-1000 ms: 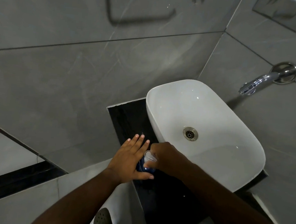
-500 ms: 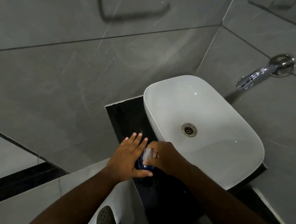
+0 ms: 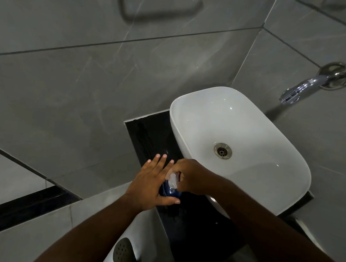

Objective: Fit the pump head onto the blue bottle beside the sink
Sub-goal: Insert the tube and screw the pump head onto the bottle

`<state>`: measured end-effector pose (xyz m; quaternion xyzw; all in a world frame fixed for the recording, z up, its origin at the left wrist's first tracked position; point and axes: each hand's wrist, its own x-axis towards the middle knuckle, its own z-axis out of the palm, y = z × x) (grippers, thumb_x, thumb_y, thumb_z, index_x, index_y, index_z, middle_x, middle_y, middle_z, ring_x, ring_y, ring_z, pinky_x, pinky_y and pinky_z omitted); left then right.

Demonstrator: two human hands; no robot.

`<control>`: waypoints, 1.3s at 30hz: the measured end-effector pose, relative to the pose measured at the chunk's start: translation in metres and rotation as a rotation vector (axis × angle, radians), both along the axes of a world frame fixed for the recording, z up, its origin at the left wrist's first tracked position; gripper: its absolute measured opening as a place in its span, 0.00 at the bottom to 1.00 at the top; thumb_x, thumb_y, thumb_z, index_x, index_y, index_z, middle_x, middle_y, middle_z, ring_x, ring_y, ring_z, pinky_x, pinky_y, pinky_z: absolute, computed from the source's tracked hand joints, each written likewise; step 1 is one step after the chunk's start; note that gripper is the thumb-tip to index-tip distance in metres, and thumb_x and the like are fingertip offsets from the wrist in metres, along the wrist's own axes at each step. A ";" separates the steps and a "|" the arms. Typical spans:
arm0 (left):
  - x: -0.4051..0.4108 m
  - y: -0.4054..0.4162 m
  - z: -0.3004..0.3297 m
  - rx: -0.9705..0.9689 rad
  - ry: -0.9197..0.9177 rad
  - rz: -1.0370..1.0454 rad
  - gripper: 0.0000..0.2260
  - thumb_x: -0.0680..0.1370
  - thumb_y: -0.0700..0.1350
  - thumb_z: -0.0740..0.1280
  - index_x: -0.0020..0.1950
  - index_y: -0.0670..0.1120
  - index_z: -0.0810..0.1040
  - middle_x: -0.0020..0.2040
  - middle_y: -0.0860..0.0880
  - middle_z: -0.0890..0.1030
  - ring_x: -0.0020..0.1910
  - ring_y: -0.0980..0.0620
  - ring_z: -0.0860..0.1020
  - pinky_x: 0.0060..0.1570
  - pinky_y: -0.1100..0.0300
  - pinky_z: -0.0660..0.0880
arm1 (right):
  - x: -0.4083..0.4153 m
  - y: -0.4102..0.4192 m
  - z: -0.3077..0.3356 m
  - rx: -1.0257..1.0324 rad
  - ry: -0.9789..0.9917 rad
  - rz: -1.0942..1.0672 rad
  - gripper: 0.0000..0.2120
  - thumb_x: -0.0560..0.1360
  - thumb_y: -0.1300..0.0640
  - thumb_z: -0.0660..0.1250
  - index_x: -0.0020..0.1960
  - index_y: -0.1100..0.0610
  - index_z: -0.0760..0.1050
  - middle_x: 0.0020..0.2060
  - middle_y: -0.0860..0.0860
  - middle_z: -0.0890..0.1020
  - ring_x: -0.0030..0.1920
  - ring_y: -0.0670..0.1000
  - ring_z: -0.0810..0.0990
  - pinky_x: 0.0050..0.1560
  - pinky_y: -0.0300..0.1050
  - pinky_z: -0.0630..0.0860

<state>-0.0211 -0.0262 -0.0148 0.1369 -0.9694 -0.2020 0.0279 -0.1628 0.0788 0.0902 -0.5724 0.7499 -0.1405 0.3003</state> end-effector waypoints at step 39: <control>-0.001 0.000 -0.002 -0.020 0.011 0.010 0.49 0.69 0.80 0.57 0.80 0.53 0.47 0.80 0.47 0.46 0.78 0.49 0.39 0.72 0.52 0.36 | 0.012 0.018 -0.009 -0.067 0.120 -0.131 0.15 0.69 0.49 0.71 0.47 0.59 0.75 0.40 0.54 0.82 0.36 0.49 0.77 0.40 0.40 0.70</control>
